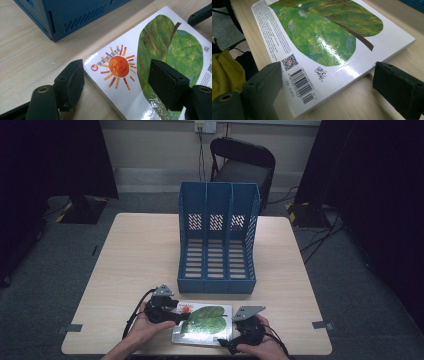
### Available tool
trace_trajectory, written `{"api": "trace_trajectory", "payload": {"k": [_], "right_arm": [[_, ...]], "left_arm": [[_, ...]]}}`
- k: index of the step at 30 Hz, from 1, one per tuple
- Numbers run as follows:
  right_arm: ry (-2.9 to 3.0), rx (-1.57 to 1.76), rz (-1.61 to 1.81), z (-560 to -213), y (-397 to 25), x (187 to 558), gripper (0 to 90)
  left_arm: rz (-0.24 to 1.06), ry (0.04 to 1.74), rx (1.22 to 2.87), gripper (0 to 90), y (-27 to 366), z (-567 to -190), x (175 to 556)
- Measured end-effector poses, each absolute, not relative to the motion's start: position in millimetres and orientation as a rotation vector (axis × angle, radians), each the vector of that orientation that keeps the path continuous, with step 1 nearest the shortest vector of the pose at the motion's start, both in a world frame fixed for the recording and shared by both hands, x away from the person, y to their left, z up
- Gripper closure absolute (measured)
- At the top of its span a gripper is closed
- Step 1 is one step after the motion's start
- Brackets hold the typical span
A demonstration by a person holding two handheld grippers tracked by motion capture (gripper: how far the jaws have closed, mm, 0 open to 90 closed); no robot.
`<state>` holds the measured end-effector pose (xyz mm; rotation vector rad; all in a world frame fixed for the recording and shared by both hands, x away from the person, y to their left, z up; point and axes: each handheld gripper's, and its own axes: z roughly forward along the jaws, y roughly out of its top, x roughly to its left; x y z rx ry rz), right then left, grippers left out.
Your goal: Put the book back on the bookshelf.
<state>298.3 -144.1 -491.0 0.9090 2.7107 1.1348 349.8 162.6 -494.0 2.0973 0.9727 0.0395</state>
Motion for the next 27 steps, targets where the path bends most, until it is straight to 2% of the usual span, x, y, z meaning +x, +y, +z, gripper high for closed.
{"api": "trace_trajectory", "payload": {"k": [8,21,23,27], "right_arm": [[2.707,0.889,1.12,-491.7,-142.9,297.6,7.8],[2.756,0.847,1.08,-492.9,-145.3,293.7,7.9],[2.752,0.833,1.071,-493.4,-144.8,292.8,7.8],[2.748,0.83,1.073,-493.8,-143.9,292.2,7.7]], "left_arm": [[-0.024,1.027,2.048,29.0,167.0,-491.7,350.3],[-0.052,1.042,2.03,30.1,169.2,-490.7,351.3],[-0.042,1.043,2.045,32.8,168.6,-492.4,352.1],[-0.029,1.033,2.048,29.3,166.7,-493.4,352.6]]}}
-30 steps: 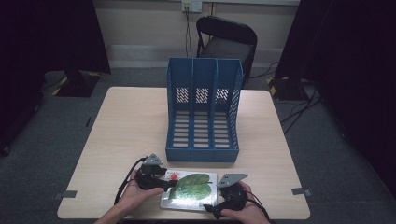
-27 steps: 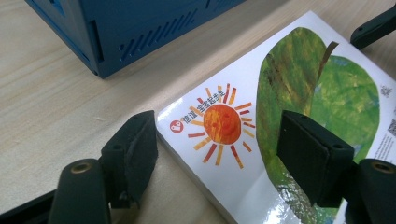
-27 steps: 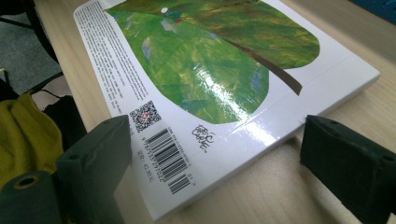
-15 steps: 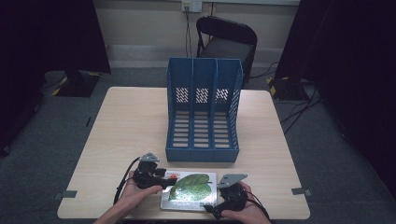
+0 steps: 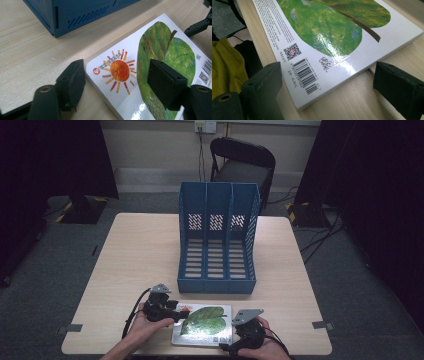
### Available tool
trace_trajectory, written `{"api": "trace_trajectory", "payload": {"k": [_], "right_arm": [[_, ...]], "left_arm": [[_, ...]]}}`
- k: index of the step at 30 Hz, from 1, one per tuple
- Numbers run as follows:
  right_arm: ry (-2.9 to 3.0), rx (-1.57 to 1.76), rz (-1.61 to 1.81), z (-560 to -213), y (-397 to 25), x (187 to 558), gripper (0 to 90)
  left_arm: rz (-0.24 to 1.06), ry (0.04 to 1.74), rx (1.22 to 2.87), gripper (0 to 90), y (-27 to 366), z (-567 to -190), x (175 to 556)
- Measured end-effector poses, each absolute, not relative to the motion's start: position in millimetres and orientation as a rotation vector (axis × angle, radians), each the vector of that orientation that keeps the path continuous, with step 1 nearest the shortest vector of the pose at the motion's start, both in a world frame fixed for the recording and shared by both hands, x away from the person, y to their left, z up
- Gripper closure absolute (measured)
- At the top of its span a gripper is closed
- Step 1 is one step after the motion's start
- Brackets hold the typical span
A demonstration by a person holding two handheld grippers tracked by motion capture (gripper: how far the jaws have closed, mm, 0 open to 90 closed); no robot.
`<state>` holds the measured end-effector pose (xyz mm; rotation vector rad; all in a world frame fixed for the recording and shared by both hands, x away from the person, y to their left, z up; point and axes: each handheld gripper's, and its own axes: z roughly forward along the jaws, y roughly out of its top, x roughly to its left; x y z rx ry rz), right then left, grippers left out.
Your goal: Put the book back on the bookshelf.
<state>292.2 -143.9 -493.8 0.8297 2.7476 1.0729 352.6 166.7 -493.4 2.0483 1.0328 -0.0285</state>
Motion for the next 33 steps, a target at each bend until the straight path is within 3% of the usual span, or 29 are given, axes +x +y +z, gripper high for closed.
{"api": "trace_trajectory", "payload": {"k": [9,33], "right_arm": [[2.741,0.825,1.078,-494,-142,292,7.4],[2.743,0.783,1.065,-495,-142,289,6.4]], "left_arm": [[-0.062,1.066,2.014,34.4,173,-491,353],[-0.131,1.083,1.923,35.5,182,-483,355]]}}
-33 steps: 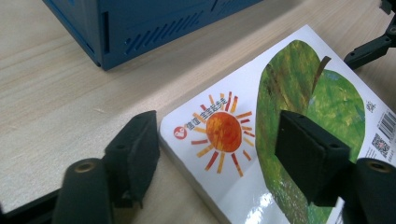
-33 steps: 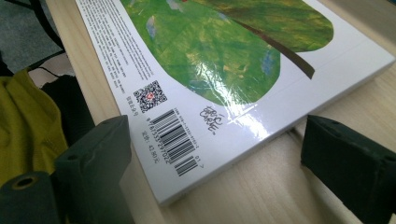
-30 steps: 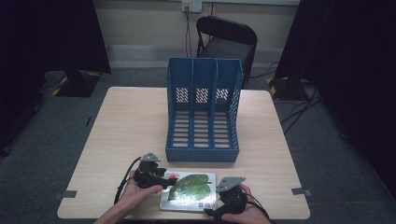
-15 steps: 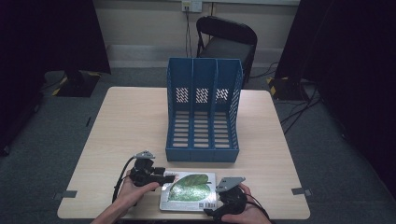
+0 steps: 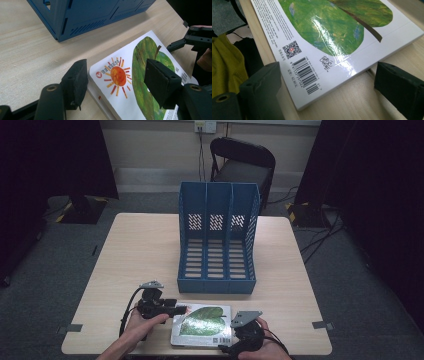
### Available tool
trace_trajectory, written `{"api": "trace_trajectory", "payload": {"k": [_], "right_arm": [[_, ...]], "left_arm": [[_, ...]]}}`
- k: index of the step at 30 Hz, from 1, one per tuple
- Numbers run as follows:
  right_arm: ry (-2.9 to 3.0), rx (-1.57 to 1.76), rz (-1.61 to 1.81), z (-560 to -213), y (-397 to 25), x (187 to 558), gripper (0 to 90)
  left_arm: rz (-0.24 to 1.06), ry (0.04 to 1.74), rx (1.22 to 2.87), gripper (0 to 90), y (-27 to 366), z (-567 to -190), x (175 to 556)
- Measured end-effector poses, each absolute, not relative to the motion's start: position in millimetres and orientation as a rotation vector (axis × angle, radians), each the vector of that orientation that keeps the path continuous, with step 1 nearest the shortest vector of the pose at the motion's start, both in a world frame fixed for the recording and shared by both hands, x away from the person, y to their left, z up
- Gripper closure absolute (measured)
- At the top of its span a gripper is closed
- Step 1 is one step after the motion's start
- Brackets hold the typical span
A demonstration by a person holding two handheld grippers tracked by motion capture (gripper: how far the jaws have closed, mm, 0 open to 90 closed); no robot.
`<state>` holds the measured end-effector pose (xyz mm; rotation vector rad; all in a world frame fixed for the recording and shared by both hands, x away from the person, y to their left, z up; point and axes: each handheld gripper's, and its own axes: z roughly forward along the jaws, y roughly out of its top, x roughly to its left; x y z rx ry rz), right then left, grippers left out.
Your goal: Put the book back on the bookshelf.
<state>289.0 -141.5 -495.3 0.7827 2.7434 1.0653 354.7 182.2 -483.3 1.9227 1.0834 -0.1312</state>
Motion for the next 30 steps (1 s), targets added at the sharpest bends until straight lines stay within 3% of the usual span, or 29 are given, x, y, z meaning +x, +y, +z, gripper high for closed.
{"api": "trace_trajectory", "payload": {"k": [17,30], "right_arm": [[2.745,0.73,1.046,-496,-141,286,6.1],[2.736,0.759,1.076,-497,-140,288,5.8]], "left_arm": [[-0.136,1.087,1.907,36.7,183,-483,356],[-0.224,1.124,1.773,39.1,196,-482,356]]}}
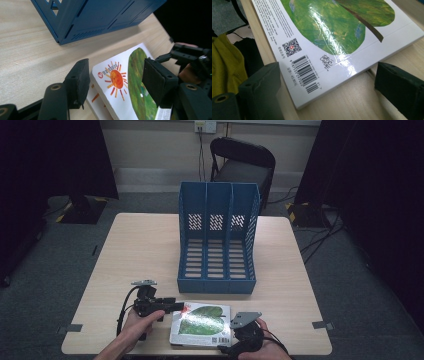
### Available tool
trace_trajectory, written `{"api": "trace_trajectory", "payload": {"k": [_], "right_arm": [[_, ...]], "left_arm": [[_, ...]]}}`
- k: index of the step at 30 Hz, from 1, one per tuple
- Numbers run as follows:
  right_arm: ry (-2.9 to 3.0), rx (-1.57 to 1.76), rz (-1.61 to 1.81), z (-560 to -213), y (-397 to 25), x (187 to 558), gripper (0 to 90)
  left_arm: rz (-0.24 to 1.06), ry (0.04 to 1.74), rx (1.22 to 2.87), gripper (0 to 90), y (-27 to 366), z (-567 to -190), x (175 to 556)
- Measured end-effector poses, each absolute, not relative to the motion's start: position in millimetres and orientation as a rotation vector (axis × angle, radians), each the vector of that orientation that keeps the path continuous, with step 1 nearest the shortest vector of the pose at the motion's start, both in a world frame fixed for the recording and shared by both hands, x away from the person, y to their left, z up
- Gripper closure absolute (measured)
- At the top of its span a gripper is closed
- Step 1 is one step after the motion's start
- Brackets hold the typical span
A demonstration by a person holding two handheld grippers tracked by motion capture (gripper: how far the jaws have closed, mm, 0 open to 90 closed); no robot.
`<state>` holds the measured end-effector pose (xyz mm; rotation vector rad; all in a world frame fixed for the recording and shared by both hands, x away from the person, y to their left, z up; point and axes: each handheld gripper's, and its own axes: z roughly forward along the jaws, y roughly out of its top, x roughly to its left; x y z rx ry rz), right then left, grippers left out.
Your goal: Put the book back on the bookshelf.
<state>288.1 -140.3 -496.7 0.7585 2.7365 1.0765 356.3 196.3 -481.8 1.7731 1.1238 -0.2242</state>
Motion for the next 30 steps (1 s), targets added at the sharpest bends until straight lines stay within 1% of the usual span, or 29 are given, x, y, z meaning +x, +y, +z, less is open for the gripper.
{"api": "trace_trajectory", "payload": {"k": [3,4,9,10,11,14,15,18,21,24,27,30], "right_arm": [[2.741,0.771,1.088,-496,-141,289,5.8],[2.743,0.772,1.091,-496,-141,289,5.8],[2.764,0.795,1.088,-495,-141,292,6.2],[2.763,0.797,1.094,-495,-142,292,6.1],[2.763,0.8,1.101,-495,-142,293,6.1],[2.768,0.815,1.108,-494,-142,293,5.9],[2.769,0.82,1.113,-494,-143,294,5.9],[2.767,0.822,1.107,-494,-142,293,5.8],[2.773,0.843,1.122,-494,-143,294,5.7],[2.782,0.862,1.14,-493,-145,296,5.6],[2.789,0.874,1.149,-493,-146,297,5.7],[2.793,0.877,1.147,-492,-146,297,5.7]], "left_arm": [[-0.238,1.119,1.758,39.5,199,-481,356],[-0.261,1.124,1.734,39.5,200,-482,356],[-0.308,1.131,1.725,39.5,204,-486,357],[-0.35,1.133,1.678,39.6,207,-485,357],[-0.36,1.122,1.656,40.4,209,-484,357],[-0.371,1.118,1.632,41.1,210,-483,357],[-0.344,1.113,1.661,41.4,208,-481,356],[-0.326,1.115,1.67,39.9,206,-481,355],[-0.35,1.069,1.611,40.7,209,-476,355],[-0.345,1.036,1.595,42.6,209,-473,354],[-0.33,1.033,1.604,42.2,208,-471,353],[-0.367,1.012,1.571,41.5,209,-472,354]]}}
